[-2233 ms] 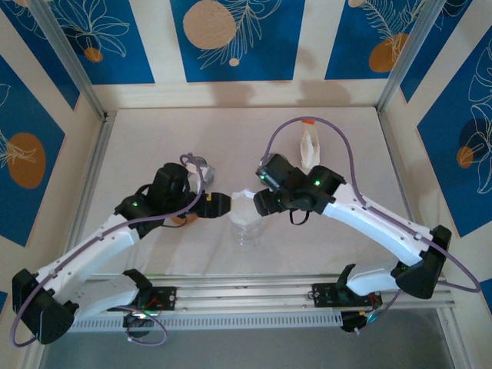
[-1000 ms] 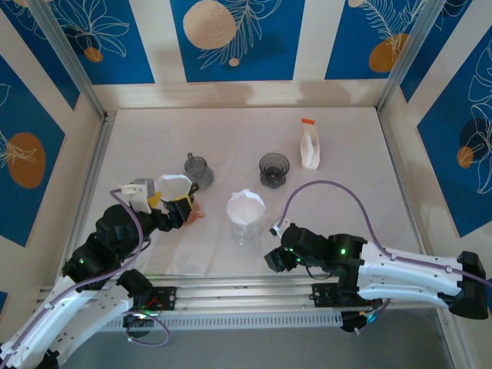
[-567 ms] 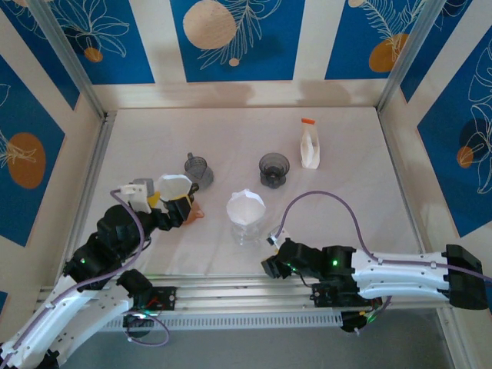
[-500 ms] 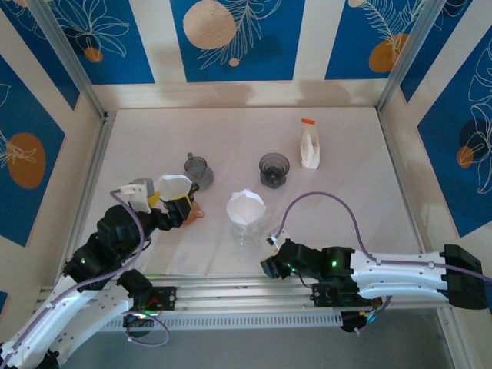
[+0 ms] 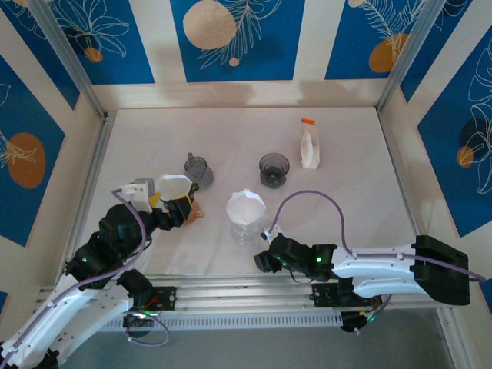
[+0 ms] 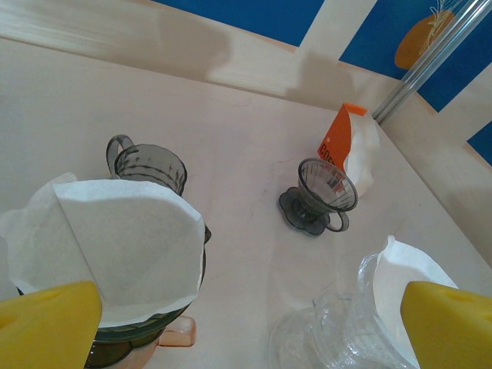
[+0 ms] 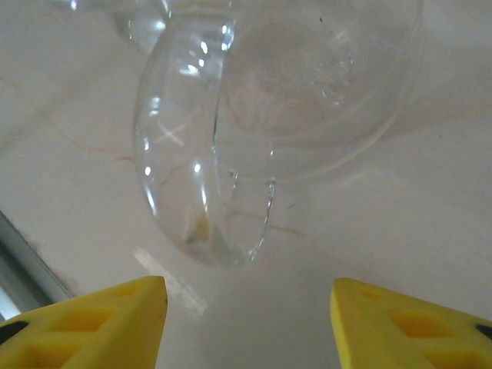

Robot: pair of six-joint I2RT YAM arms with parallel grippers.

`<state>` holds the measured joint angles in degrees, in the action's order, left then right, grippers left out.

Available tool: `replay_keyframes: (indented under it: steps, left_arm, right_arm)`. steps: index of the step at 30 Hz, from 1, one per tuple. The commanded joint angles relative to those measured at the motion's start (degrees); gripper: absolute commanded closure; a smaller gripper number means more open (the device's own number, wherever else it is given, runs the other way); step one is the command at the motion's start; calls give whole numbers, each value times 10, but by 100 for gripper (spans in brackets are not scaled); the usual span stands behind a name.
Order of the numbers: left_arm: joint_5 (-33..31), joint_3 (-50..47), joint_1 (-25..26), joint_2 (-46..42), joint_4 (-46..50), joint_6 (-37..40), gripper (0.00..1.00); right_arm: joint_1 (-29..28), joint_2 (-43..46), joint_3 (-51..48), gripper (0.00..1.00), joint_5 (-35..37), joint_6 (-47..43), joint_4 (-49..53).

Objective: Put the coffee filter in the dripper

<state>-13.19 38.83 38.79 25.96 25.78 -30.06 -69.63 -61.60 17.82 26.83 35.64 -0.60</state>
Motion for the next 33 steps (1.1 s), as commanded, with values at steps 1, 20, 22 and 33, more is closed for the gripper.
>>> replay_keyframes:
  steps: [1,20,22,33]
  left_arm:
    - [-3,-1,4,0,-16,-3,0]
    - [-9,1,5,2,-13,2,0]
    - [-9,1,5,3,-13,3,0]
    - [-7,5,4,3,-6,3,0]
  right_arm:
    - [13,-10,-4,45,-11,-12,-45]
    - [60,-89,30,52,-11,-36,-112]
    - [65,-93,33,52,-11,-36,-118]
    - [84,-142,63,52,4,-33,-140]
